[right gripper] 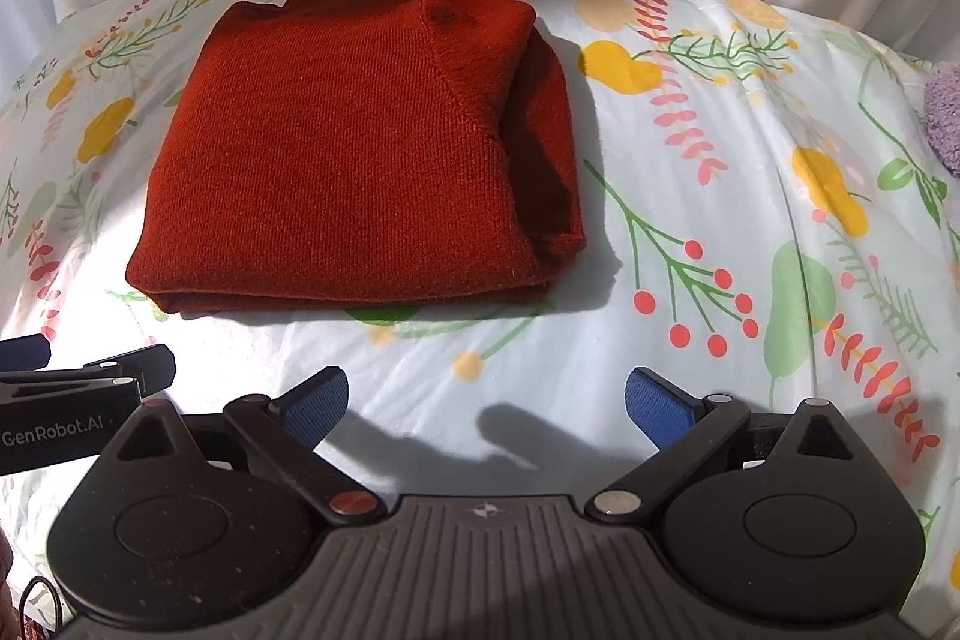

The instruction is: Fold small clothes

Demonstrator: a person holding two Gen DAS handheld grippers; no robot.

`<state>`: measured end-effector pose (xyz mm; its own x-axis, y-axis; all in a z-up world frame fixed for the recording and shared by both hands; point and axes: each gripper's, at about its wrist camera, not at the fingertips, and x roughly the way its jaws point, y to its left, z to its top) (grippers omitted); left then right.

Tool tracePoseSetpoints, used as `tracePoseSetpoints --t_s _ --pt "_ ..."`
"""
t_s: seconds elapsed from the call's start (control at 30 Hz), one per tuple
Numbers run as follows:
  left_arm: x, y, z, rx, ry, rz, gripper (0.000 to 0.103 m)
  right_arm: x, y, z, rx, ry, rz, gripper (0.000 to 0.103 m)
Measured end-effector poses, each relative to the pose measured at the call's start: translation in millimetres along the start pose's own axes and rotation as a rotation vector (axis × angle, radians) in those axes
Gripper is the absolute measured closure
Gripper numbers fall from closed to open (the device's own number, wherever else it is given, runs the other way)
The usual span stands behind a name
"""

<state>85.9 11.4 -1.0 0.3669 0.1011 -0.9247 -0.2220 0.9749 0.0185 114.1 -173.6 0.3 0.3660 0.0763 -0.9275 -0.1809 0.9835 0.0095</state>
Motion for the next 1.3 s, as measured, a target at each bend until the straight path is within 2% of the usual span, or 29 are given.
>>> tracePoseSetpoints --t_s 1.3 --pt "-3.3 -10.3 -2.5 0.002 0.015 0.003 0.001 -8.5 -6.4 0.5 0.007 -0.016 -0.006 0.004"
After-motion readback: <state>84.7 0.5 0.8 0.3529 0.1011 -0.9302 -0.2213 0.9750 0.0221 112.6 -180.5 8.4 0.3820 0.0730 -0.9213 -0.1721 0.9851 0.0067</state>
